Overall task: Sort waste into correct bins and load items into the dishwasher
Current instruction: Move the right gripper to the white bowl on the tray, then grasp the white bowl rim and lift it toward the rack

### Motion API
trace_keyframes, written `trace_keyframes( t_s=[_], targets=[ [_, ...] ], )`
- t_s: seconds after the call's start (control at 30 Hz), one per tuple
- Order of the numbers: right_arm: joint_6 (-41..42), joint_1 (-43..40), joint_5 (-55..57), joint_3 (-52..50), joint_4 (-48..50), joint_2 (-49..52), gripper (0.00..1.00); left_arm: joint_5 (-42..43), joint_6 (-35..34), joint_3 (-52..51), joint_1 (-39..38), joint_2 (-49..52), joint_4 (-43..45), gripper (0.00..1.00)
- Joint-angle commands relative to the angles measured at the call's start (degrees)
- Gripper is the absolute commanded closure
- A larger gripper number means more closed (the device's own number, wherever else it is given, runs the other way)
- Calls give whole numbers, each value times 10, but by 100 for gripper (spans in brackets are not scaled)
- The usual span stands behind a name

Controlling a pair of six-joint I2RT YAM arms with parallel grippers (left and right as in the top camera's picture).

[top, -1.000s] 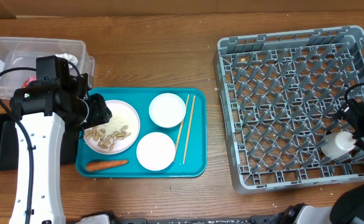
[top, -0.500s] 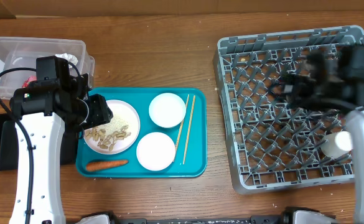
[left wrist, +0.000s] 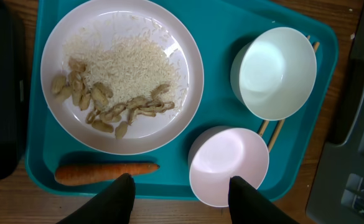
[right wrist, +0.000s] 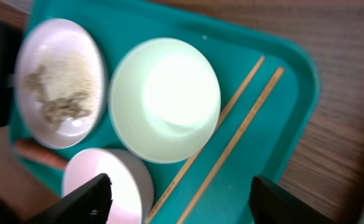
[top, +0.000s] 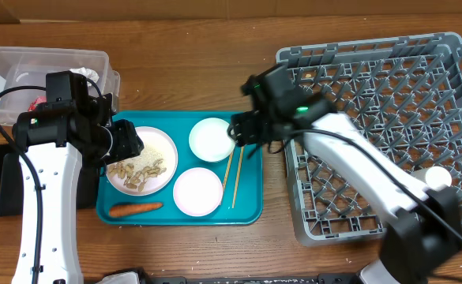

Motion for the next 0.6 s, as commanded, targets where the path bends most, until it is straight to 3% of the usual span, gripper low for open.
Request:
trace_keyframes(
  t_s=[0.0,0.13,0.33,0.57],
  targets=[
    [67,19,45,9,18,60,30,-3,8,0,-4,3,0,49],
    [88,29,43,9,39,110,37,-3,9,-2,-4,3,0,49],
    [90,32,45,8,57,142,61,-3,9,-2,-4,3,1,49],
    [90,32,45,8,61,150,81,-3,9,-2,-4,3,0,49]
  ],
)
